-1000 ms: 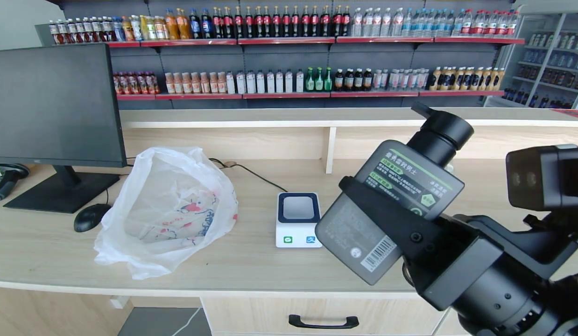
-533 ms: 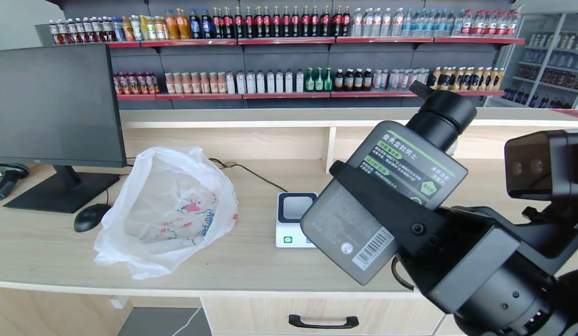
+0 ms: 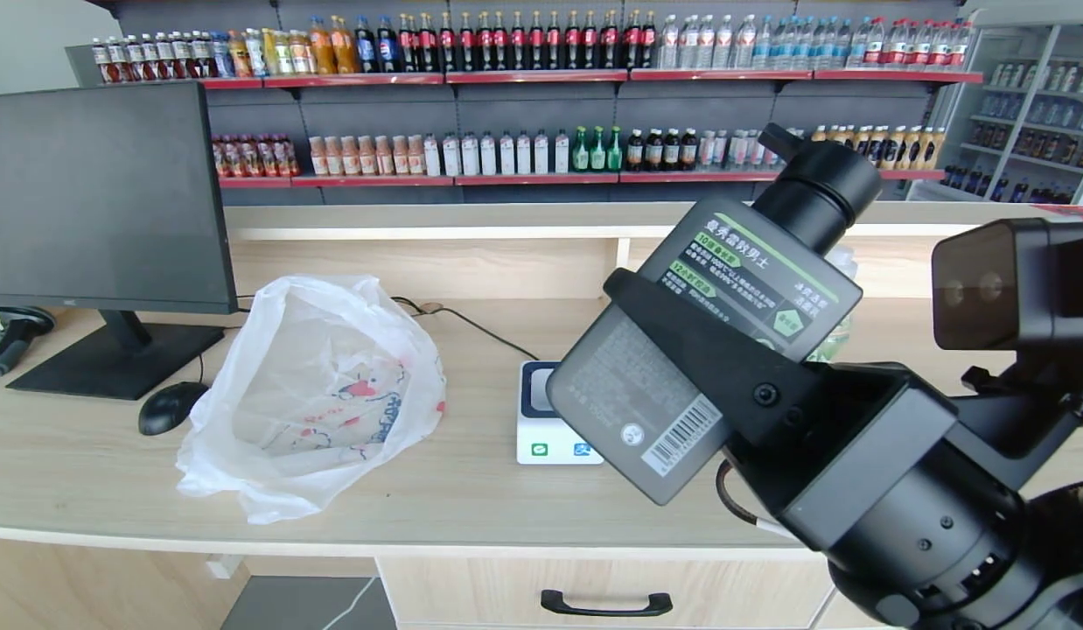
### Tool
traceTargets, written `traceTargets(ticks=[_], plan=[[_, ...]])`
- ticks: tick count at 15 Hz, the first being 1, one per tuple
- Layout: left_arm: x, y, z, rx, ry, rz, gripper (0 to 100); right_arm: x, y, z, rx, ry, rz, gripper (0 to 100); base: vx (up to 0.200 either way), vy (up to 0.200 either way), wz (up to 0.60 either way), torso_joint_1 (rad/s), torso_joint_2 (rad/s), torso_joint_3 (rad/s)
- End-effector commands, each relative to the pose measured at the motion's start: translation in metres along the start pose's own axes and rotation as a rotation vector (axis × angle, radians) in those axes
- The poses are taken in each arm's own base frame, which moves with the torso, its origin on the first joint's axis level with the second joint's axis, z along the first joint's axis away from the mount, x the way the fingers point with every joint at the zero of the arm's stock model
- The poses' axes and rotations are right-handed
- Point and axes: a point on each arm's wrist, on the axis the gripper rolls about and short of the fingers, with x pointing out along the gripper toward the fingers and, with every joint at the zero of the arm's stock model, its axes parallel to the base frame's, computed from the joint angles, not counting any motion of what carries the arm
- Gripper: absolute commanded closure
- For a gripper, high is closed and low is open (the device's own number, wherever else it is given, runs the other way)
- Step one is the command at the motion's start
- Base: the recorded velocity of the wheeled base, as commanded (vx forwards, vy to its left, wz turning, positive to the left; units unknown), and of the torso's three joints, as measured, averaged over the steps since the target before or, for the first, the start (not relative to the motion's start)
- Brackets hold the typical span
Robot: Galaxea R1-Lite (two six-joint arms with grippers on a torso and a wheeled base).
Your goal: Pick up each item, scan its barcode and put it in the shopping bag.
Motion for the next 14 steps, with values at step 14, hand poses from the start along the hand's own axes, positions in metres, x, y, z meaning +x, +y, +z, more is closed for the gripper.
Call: traceTargets(ticks=[14], plan=[[0.0000,0.0000,0.0000,0.000,0.000,0.001,0,-0.0005,-0.0055,-0.0034,-0.071,0.014,-0.018,100,0.000,0.000,0.00,0.000,0.00,0.000]])
